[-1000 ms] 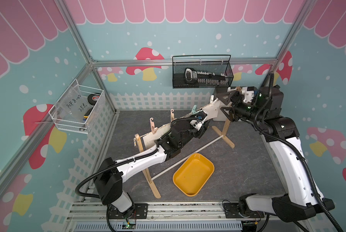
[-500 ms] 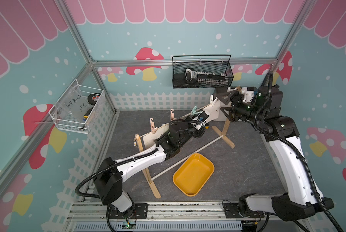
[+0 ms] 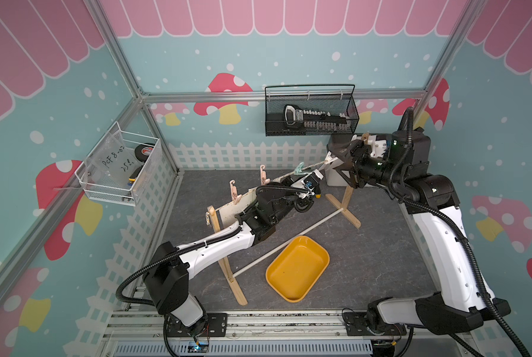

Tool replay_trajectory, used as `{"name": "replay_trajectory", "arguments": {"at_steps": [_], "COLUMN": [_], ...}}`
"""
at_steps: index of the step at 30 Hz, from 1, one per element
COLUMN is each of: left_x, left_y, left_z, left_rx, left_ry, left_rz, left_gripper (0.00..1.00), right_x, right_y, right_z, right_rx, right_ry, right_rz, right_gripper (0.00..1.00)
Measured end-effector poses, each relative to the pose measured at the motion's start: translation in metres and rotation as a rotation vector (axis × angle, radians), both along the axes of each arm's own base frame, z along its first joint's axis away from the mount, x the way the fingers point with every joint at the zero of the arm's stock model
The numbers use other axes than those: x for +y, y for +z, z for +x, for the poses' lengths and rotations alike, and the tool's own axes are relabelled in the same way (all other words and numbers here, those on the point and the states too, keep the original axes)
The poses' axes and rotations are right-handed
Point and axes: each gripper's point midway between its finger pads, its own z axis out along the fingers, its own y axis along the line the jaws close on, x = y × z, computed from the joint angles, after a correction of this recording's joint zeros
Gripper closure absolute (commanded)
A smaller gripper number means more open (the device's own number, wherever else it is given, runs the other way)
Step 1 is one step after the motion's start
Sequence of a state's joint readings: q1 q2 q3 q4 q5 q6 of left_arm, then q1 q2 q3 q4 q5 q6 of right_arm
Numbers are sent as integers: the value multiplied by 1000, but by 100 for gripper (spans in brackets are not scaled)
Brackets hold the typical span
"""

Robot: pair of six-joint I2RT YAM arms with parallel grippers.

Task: Remove the postcards from the strings
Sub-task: Pinch the postcard on the clothesline, then remove the clamp from the clothesline.

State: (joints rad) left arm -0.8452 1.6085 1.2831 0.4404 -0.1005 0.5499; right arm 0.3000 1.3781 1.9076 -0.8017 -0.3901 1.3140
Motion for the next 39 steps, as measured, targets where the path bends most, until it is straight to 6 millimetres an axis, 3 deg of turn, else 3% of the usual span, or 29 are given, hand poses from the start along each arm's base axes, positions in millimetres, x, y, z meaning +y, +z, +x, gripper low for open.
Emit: {"name": "replay_trajectory", "arguments": {"at_steps": [5,13,19,28,39], "left_x": [1,5,8,11,12], "left_y": [5,7,8,9,8], "left_z": [0,3,6,9,10], "left_rx": [-32,-56,-65,-68,-71], "left_ry": [5,17,27,35,38], "left_rz": [4,10,12,9,7], "left_gripper": [93,92,91,91,92], "right_x": [5,6,6,6,5], "right_y": [4,-7,-4,-7,-11], "right_z": [3,9,9,5,4], "right_rx": [3,49,47,55,64], "right_ry": [7,2,8,18,23], "right_rz": [-4,-26,-43,-67,-83], "right_gripper": [24,40,55,70,78]}}
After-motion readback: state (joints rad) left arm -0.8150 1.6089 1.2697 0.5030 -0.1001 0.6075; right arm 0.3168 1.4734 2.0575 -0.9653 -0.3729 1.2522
